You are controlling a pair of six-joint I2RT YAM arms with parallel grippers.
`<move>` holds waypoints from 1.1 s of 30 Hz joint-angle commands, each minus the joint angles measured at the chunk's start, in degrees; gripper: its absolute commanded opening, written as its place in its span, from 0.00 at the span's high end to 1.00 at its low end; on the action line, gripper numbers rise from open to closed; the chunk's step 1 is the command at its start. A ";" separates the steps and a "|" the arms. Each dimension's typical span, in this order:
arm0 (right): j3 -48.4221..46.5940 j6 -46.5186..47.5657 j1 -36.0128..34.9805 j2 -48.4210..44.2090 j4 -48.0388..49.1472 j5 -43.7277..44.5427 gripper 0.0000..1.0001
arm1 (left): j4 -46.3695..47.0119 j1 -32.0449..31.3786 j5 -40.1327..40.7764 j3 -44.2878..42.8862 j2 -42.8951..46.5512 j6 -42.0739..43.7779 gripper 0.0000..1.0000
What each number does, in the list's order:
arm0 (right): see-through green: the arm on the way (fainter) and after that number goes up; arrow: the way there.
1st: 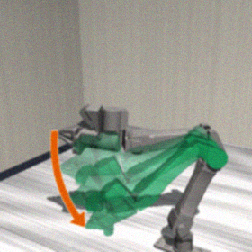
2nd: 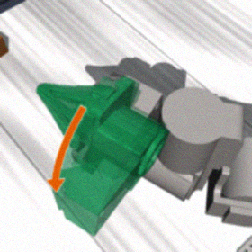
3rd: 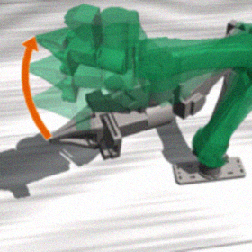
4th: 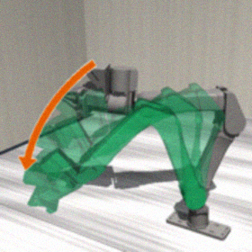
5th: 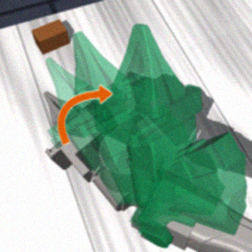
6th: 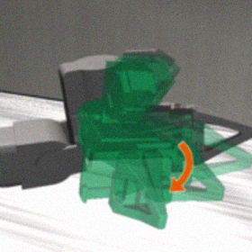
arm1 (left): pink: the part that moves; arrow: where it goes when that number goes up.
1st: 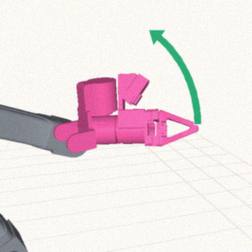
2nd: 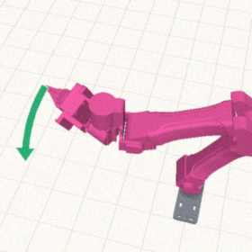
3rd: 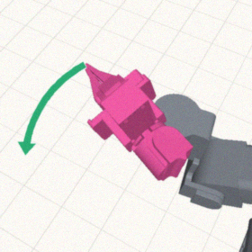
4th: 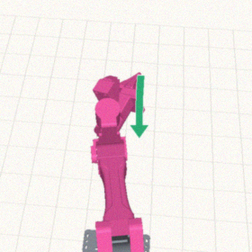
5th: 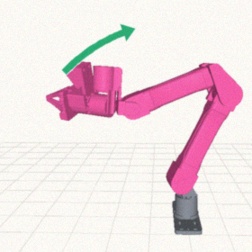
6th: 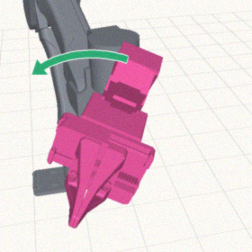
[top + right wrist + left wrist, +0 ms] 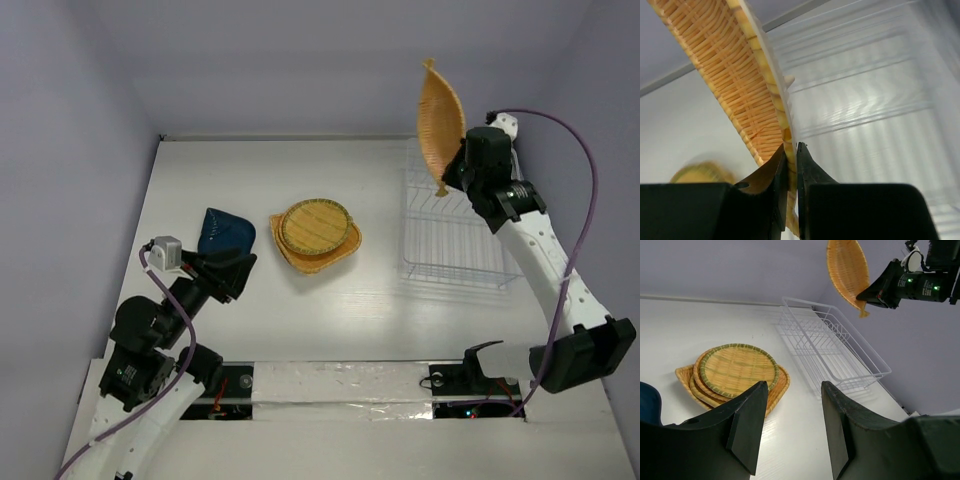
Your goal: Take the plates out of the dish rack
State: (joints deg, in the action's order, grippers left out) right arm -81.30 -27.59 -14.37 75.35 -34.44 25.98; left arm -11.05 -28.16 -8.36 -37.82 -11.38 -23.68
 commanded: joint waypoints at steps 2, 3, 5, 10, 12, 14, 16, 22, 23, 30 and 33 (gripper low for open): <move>7.44 -1.58 -3.99 -1.96 13.66 -24.72 1.00 | 1.47 -0.40 1.07 0.12 -1.54 -0.49 0.56; 8.86 -2.28 -4.61 -2.14 15.43 -30.92 1.00 | 1.47 -0.40 1.41 0.12 -1.89 -0.57 0.56; 11.15 -4.64 -6.80 -2.14 19.64 -35.27 1.00 | 1.29 -0.40 1.77 0.12 -2.33 -0.58 0.56; 15.64 -8.96 -11.11 2.25 25.29 -46.01 1.00 | 0.85 -0.40 2.91 0.03 -4.00 -0.75 0.56; 16.34 -10.28 -12.25 3.48 27.13 -48.64 1.00 | 0.77 -0.40 3.09 0.03 -4.53 -0.75 0.56; 16.78 -12.13 -12.26 5.50 28.54 -50.84 1.00 | 0.77 -0.40 3.35 0.03 -4.88 -0.93 0.56; 16.35 -12.92 -12.79 7.69 28.99 -53.66 1.00 | 0.68 0.12 3.44 0.03 -5.41 -0.84 0.56; 15.20 -13.27 -13.84 11.74 27.23 -54.80 0.99 | 0.77 0.65 3.09 -0.06 -6.55 -0.84 0.56; 15.29 -13.36 -13.84 12.18 27.23 -54.81 0.98 | 0.77 0.65 3.00 -0.06 -6.64 -0.84 0.56; 15.20 -12.66 -14.37 15.44 25.12 -55.77 0.94 | 1.03 1.71 2.03 0.12 -6.38 -0.66 0.56; 14.33 -11.78 -14.37 16.49 23.36 -55.51 0.91 | 1.29 2.23 1.68 0.12 -6.38 -0.58 0.56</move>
State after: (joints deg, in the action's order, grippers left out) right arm -63.90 -40.25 -28.23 92.07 -12.62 -27.31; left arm -11.99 -26.50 -5.85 -37.82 -17.41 -24.32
